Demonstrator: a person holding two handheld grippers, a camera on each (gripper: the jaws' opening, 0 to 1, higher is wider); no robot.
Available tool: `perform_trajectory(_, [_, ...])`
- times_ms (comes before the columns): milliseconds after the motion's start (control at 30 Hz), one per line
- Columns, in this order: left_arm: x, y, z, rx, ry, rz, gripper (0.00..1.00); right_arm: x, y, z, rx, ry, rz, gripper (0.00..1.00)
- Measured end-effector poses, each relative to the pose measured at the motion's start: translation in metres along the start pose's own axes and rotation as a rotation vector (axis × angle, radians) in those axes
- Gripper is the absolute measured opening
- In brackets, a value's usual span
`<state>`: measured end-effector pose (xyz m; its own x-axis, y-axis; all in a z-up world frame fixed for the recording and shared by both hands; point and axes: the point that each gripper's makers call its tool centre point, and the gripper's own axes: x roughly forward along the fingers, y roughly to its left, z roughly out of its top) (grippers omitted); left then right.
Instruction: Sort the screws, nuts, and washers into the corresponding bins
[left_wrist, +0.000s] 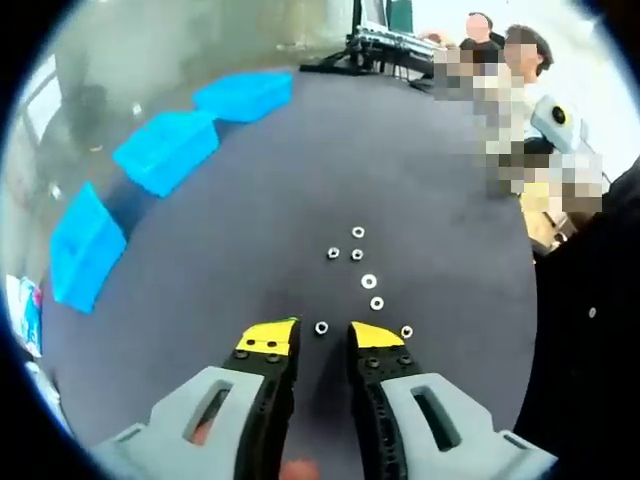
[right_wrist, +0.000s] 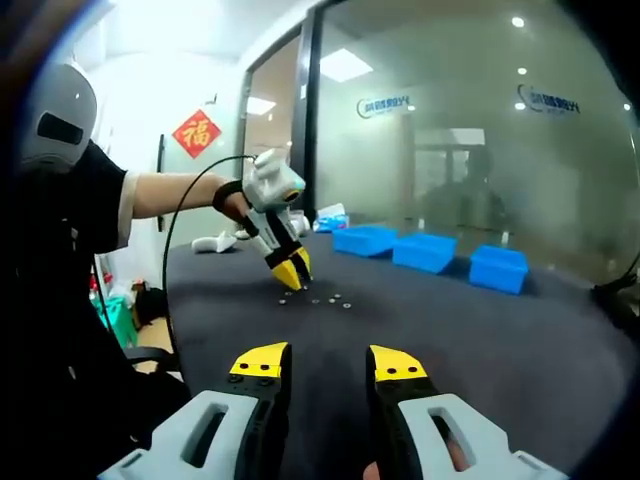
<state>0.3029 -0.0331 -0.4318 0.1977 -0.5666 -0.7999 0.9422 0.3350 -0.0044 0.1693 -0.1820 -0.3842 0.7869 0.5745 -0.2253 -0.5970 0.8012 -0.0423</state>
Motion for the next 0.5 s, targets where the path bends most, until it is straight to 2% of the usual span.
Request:
perform_trajectory(433, [0.0059, -0.0018, -0.0028, -0.005, 0.009, -0.023, 0.11, 0.0023, -0.0003, -0.004, 0.006, 0.006, 0.001, 0.27])
perform_trajectory(500, [0.0059, -0.0017, -0.0027, -0.014, 0.003, -0.026, 0.07, 0.0027, -0.0002, -0.0045, 0.007, 0.007, 0.002, 0.27])
